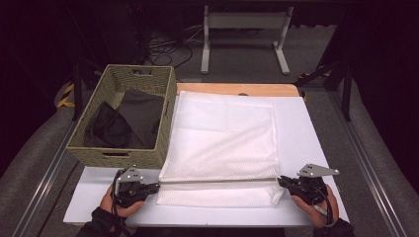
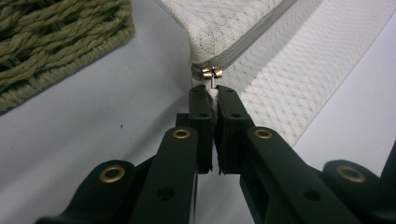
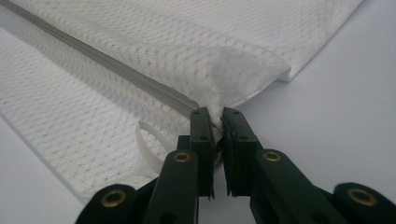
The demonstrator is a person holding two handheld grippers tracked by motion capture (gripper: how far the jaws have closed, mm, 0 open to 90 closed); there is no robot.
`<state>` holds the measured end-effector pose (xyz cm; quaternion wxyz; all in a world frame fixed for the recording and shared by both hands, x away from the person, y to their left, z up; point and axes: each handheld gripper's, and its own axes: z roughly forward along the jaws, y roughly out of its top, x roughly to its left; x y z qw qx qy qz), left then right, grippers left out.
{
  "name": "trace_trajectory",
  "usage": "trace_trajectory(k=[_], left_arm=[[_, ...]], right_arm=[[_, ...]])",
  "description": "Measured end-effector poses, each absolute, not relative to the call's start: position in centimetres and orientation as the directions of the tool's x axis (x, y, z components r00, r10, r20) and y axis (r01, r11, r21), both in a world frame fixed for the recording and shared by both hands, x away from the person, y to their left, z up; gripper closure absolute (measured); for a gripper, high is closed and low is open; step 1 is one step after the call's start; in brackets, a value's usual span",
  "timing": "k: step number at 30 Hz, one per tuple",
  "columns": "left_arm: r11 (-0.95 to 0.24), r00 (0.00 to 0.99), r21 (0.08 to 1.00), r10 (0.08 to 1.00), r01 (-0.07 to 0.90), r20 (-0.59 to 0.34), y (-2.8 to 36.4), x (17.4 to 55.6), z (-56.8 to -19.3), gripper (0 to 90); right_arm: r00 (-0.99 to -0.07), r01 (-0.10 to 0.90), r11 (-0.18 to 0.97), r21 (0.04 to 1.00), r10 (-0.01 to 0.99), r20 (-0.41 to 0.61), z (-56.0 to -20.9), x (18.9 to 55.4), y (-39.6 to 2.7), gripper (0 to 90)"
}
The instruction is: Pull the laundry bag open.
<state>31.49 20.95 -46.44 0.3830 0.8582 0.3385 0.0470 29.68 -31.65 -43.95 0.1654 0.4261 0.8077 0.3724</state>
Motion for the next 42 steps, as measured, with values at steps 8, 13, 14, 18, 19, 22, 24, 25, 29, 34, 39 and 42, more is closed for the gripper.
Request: trace_trajectory(k=[8,13,14,18,19,22,24,25,29,34,39,42], left_arm=[[-0.462,0.758,0.702,0.630,0.542,-0.170,20.9,31.4,-46.6,85.6],[-0.449,0.751,0.736,0.649,0.506,-0.120,21.5,31.1,-46.6,81.9],[-0.441,0.745,0.743,0.657,0.503,-0.114,21.6,30.9,-46.5,76.5],[-0.444,0.752,0.780,0.657,0.441,-0.050,21.7,29.9,-45.7,65.5],[-0.451,0.761,0.785,0.647,0.425,-0.041,21.6,29.7,-45.6,65.5],[-0.455,0.753,0.790,0.658,0.412,-0.013,21.2,29.3,-45.4,59.1],[-0.443,0.755,0.798,0.656,0.408,-0.022,21.3,29.1,-45.3,57.7],[-0.436,0.747,0.800,0.664,0.412,-0.023,21.3,29.1,-45.3,56.1],[-0.451,0.776,0.801,0.631,0.395,-0.028,20.8,28.8,-45.2,60.5],[-0.477,0.798,0.791,0.602,0.383,-0.023,20.1,28.7,-45.4,65.0],[-0.487,0.804,0.780,0.594,0.394,-0.035,19.8,28.8,-45.9,64.1],[-0.503,0.814,0.771,0.580,0.392,-0.035,19.6,28.8,-46.1,66.0]], right_arm=[[-0.571,0.577,0.359,0.733,0.820,0.048,-44.3,30.0,-31.4,81.4],[-0.585,0.554,0.394,0.733,0.811,0.007,-43.9,29.9,-31.2,64.7],[-0.580,0.547,0.393,0.740,0.815,-0.004,-43.7,29.8,-31.3,61.0],[-0.581,0.480,0.382,0.790,0.813,-0.040,-41.8,29.2,-31.6,54.6],[-0.586,0.460,0.384,0.801,0.809,-0.052,-41.3,29.0,-31.5,56.9],[-0.616,0.401,0.432,0.808,0.780,-0.111,-39.9,28.6,-30.1,65.4],[-0.643,0.366,0.459,0.809,0.754,-0.136,-39.2,28.6,-28.8,75.0],[-0.670,0.347,0.469,0.812,0.730,-0.135,-38.9,28.6,-28.0,77.0],[-0.785,0.291,0.541,0.789,0.606,-0.126,-39.6,29.5,-23.3,84.8],[-0.858,0.248,0.603,0.758,0.500,-0.117,-41.4,31.4,-18.1,74.3],[-0.892,0.251,0.635,0.730,0.445,-0.081,-42.9,33.3,-15.7,65.0],[-0.907,0.265,0.651,0.711,0.419,-0.046,-43.9,34.2,-14.6,62.8]])
